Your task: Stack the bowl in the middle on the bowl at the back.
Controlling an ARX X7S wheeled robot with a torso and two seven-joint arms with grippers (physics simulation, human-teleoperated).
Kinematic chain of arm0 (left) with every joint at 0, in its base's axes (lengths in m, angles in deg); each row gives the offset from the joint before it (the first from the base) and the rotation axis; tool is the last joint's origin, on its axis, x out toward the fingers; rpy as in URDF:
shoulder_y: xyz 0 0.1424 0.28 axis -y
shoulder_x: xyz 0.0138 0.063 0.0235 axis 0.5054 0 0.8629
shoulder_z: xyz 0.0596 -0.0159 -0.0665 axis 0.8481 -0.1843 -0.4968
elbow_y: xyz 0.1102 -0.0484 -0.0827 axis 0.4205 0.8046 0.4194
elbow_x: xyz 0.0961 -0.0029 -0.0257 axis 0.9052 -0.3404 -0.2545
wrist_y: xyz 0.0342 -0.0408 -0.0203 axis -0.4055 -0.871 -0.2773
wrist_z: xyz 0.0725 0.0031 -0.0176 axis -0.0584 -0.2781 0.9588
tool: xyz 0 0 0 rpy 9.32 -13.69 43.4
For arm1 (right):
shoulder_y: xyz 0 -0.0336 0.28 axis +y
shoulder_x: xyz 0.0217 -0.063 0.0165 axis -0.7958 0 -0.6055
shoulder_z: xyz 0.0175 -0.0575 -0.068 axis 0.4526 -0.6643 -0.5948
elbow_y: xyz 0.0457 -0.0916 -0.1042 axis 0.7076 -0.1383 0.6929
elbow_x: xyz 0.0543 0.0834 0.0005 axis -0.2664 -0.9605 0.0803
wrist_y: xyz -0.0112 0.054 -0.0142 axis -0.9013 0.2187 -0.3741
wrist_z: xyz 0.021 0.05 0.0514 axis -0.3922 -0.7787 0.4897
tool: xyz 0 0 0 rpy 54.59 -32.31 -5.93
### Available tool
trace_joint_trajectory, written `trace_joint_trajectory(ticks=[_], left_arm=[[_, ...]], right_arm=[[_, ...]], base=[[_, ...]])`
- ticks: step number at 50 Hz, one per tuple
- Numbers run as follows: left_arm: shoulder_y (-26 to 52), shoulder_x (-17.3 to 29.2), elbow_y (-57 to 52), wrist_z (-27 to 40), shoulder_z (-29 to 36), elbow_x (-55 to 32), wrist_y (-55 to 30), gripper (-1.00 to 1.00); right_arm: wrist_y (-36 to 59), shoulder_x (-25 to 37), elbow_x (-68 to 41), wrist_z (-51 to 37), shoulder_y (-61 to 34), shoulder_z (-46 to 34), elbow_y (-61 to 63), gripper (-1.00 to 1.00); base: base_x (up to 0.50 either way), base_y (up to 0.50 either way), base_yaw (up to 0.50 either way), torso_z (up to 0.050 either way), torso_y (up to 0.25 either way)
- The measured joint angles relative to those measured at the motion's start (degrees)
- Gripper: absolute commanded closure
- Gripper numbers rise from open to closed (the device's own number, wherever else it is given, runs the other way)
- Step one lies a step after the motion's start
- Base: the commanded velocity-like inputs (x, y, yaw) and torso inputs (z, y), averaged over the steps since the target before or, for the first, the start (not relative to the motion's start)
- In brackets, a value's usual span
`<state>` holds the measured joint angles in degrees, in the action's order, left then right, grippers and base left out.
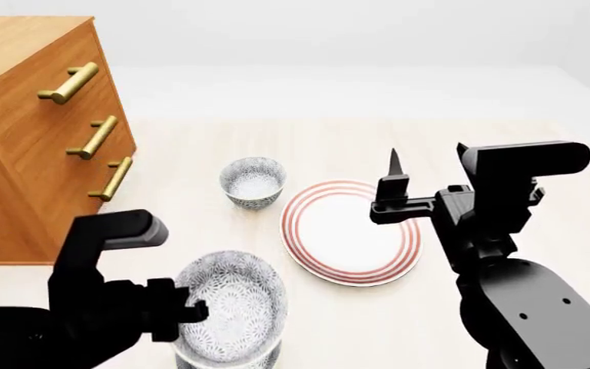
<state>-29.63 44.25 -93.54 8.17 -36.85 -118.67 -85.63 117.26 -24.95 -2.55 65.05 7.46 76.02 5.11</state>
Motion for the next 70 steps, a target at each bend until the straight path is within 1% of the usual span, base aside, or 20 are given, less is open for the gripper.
trace_joint_trajectory(ticks=[41,58,59,70], left_arm=[[-2.9,0.82,-0.25,-3.35,1.88,5.43,-0.13,1.0],[-3.02,1.55,-0.8,-4.22,2.77,6.24,0.18,1.0],[-3.01,1.61,-0.86,-4.26,2.82,6.22,0.21,-1.0],[-2.46,2.18,-2.01,-5.05,2.74,6.15,0.66,-1.0]], right_arm=[[0.11,0.72,-1.17,-0.88,0.46,0.06,0.57,-1.0],[-0.12,0.82,-1.41,-1.26,0.2,-0.22,0.31,-1.0],[-0.14,0.82,-1.42,-1.28,0.17,-0.25,0.28,-1.0],[-0.15,0.89,-1.66,-1.5,-0.08,-0.45,0.23,-1.0]], base=[[0.0,0.0,0.0,0.0,0.0],[0.0,0.0,0.0,0.0,0.001],[0.0,0.0,0.0,0.0,0.0],[0.0,0.0,0.0,0.0,0.0]])
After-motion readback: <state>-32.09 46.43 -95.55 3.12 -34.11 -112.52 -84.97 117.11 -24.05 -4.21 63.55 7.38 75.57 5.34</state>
